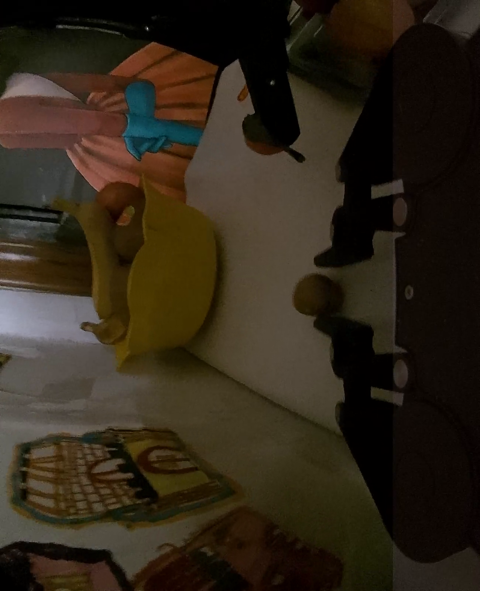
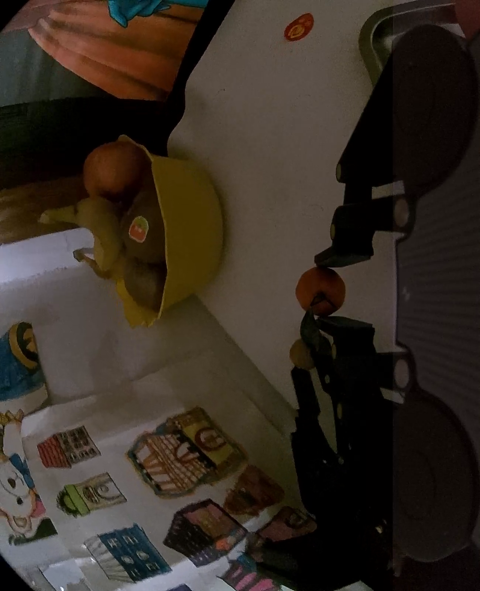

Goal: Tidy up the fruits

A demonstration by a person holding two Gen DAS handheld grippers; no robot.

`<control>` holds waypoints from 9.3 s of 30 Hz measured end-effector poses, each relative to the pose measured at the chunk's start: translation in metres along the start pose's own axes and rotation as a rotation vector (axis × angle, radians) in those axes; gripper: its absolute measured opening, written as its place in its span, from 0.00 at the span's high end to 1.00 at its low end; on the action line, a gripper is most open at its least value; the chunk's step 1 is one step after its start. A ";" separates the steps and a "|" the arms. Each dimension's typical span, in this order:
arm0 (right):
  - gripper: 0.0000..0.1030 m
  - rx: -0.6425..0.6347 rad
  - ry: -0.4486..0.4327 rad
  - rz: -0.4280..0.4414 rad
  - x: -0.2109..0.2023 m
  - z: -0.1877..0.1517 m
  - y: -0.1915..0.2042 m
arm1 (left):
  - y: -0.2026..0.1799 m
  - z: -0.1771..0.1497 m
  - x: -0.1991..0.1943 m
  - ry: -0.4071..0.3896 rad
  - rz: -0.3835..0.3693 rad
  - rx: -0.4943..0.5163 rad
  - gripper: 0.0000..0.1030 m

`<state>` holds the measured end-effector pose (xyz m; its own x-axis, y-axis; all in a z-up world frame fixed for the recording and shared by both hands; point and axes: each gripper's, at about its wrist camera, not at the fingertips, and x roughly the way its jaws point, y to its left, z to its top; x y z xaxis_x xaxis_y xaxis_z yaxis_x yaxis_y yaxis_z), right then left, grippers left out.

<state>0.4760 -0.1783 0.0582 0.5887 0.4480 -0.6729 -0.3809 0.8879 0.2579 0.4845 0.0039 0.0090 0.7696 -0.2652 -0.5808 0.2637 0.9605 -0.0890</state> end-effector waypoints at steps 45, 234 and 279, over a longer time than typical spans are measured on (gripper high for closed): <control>0.68 0.060 -0.110 -0.125 -0.166 -0.064 -0.030 | -0.155 0.005 -0.115 -0.119 -0.160 0.072 0.72; 0.00 0.024 -0.663 -0.623 -0.272 -0.315 0.126 | -0.117 -0.187 -0.299 -0.304 0.083 -0.123 0.01; 0.00 0.076 -0.678 -0.553 -0.244 -0.376 0.137 | -0.102 -0.247 -0.326 -0.314 0.136 -0.136 0.01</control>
<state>0.0126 -0.2054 -0.0030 0.9808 -0.1040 -0.1647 0.1181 0.9899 0.0785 0.0633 0.0132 0.0080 0.9388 -0.1274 -0.3201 0.0834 0.9855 -0.1476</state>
